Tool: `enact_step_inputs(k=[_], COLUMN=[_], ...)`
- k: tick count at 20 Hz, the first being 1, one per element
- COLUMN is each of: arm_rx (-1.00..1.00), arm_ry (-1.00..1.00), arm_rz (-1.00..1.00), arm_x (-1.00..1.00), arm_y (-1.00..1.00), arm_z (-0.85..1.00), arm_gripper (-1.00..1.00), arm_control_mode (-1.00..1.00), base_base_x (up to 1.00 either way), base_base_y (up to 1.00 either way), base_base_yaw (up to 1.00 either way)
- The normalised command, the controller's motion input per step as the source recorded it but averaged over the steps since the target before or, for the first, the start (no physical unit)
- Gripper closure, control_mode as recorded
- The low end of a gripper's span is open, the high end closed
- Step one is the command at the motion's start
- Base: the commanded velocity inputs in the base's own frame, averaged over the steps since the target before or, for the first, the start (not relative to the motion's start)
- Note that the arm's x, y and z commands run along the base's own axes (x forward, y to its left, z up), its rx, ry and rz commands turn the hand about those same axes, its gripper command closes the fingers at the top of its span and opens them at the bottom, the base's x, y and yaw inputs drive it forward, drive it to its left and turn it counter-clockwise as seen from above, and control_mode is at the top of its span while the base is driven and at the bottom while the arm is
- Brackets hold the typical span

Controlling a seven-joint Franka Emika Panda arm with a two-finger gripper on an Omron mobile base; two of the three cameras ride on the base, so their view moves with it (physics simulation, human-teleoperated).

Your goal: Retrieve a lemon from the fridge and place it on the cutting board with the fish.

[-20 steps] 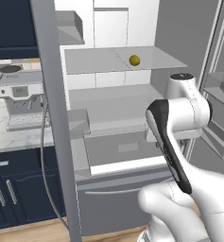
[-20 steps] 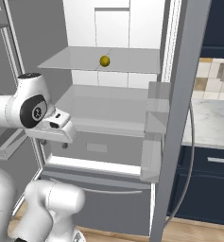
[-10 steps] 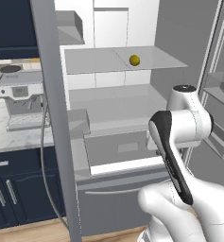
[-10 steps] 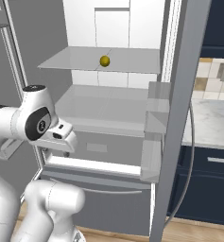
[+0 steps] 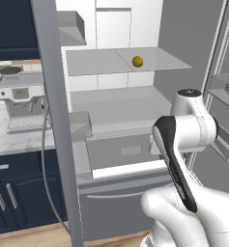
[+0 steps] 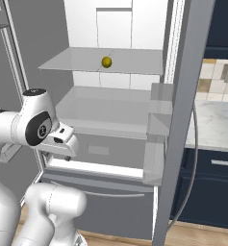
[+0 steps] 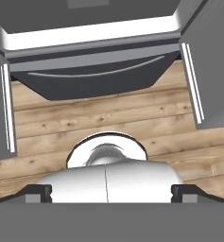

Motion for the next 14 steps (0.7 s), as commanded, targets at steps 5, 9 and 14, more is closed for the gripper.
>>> enact_step_inputs(k=[5, 9, 14], arm_rx=[0.0, 0.0, 0.0], arm_ry=[0.0, 0.0, 0.0], arm_rz=[0.0, 0.0, 0.0], arm_x=[0.0, 0.0, 0.0], arm_y=[0.0, 0.0, 0.0], arm_z=[0.0, 0.0, 0.0], arm_gripper=[-1.0, -1.0, -1.0], arm_control_mode=[1.0, 1.0, 1.0], base_base_x=[0.0, 0.0, 0.04], base_base_y=[-0.26, -0.33, -0.17], base_base_yaw=[0.0, 0.0, 0.0])
